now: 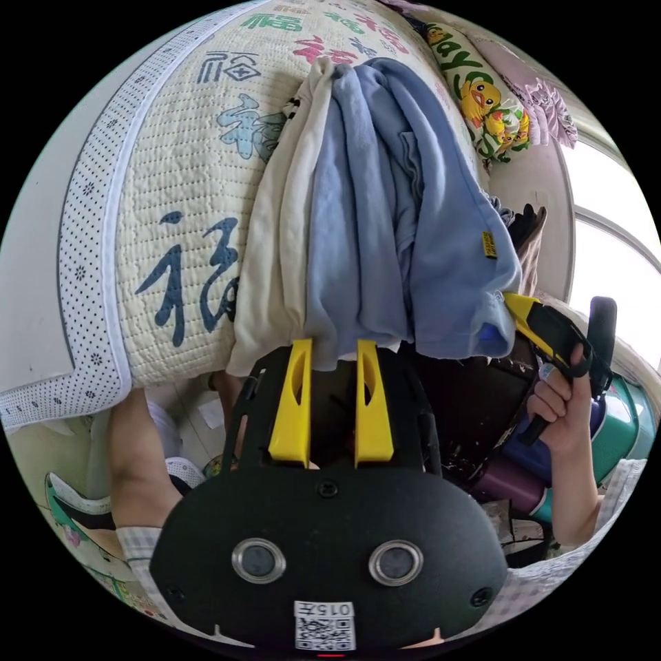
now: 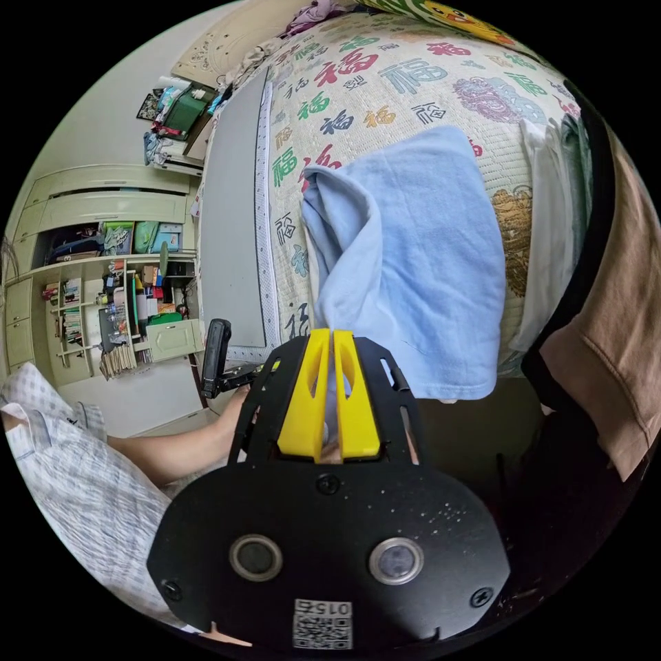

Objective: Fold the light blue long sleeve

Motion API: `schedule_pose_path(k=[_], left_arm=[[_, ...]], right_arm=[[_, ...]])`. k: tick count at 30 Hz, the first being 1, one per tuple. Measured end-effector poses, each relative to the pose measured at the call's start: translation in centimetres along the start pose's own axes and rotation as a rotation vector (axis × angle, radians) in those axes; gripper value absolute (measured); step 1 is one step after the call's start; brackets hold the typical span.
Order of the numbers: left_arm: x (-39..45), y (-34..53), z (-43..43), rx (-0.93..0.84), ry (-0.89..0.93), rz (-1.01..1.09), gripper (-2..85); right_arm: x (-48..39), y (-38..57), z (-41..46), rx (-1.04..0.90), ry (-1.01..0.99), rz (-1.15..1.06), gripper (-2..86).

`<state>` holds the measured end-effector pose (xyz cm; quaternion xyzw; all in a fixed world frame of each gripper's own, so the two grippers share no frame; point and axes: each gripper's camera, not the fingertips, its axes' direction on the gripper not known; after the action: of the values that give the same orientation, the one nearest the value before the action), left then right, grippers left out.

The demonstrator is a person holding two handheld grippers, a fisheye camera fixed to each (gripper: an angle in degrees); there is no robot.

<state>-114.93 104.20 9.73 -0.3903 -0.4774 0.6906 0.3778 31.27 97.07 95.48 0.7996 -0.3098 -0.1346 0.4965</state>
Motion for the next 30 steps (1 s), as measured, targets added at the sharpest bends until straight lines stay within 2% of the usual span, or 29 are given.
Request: schedule_pose_path(k=[6,12,15,20,22,26,30], left_arm=[[-2.9,-1.0,2.6,0.009,-0.012,-0.042,7.8],[-5.5,-1.6,5.0,0.043,0.008,-0.073,0.8],[-7.5,-1.7,5.6,0.101,0.142,-0.098,-0.3],[-6.8,-2.7,4.8,0.223,0.418,0.05,-0.6],[-6.8,-3.5,4.4,0.244,0.451,0.079,-0.7],[-9.9,-5.1,4.4,0.217,0.389,0.053,-0.6],[-14.8,-5.1,6.5,0.14,0.315,0.033,-0.6]], right_arm=[[-0.1,0.2,1.1,-0.045,-0.014,-0.039,-0.1],[1.5,1.2,1.6,-0.042,-0.067,-0.009,0.0],[2.5,2.0,1.4,-0.027,-0.105,0.017,0.0],[2.4,2.7,0.0,0.026,-0.282,0.012,0.0],[1.3,2.6,-1.0,0.067,-0.324,-0.013,0.0],[-1.2,2.1,-3.2,0.159,-0.303,-0.069,0.0],[-1.5,2.1,-3.0,0.161,-0.243,-0.032,0.0]])
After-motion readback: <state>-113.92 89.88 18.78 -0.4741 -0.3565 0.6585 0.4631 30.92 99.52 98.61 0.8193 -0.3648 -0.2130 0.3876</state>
